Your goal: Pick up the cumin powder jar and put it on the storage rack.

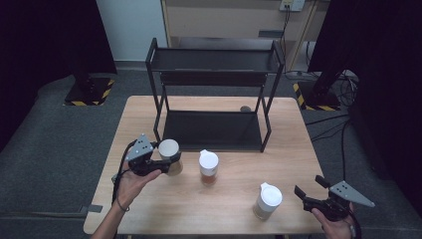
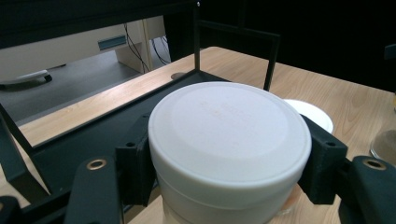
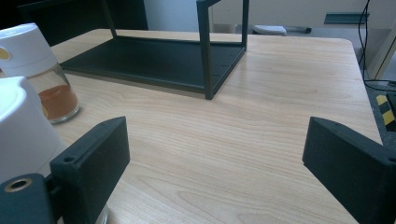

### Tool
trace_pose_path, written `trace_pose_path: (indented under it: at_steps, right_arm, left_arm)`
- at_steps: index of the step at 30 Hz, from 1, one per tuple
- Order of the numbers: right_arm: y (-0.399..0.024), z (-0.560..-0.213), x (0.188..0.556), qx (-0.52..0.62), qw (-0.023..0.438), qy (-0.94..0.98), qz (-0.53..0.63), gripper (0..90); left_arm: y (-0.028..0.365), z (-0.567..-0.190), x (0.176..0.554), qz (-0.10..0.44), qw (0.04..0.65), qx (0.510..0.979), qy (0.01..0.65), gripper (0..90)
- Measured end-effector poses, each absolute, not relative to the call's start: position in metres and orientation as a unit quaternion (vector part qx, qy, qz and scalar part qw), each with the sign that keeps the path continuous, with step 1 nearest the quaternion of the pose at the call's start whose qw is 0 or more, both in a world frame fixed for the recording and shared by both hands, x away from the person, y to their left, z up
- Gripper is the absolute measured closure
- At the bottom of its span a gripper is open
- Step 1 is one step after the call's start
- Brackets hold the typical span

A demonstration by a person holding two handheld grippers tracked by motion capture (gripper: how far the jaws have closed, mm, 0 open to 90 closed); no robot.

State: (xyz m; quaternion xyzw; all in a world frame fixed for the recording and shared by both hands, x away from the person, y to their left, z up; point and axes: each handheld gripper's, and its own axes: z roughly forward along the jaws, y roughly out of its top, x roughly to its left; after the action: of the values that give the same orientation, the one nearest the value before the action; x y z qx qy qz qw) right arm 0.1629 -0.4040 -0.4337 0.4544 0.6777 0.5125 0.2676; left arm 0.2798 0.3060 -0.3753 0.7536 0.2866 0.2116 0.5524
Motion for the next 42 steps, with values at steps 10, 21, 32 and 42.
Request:
trace_pose_path:
  at_steps: [10, 21, 32, 42]
  right_arm:
    - [-0.404, -0.434, 0.163, 0.453, 0.267, 0.679, 0.513, 7.8]
    - [-0.404, -0.434, 0.163, 0.453, 0.266, 0.678, 0.513, 8.1]
    - [-0.405, -0.434, 0.163, 0.454, 0.264, 0.678, 0.515, 8.4]
    - [-0.405, -0.435, 0.164, 0.456, 0.263, 0.677, 0.515, 8.5]
  left_arm:
    - [0.301, -0.362, 0.295, 0.209, 0.555, 0.75, 0.293, 33.0]
    - [0.289, -0.359, 0.315, 0.221, 0.549, 0.746, 0.305, 33.0]
    - [0.275, -0.351, 0.338, 0.234, 0.538, 0.745, 0.318, 33.1]
    - [0.265, -0.35, 0.357, 0.246, 0.535, 0.733, 0.34, 33.1]
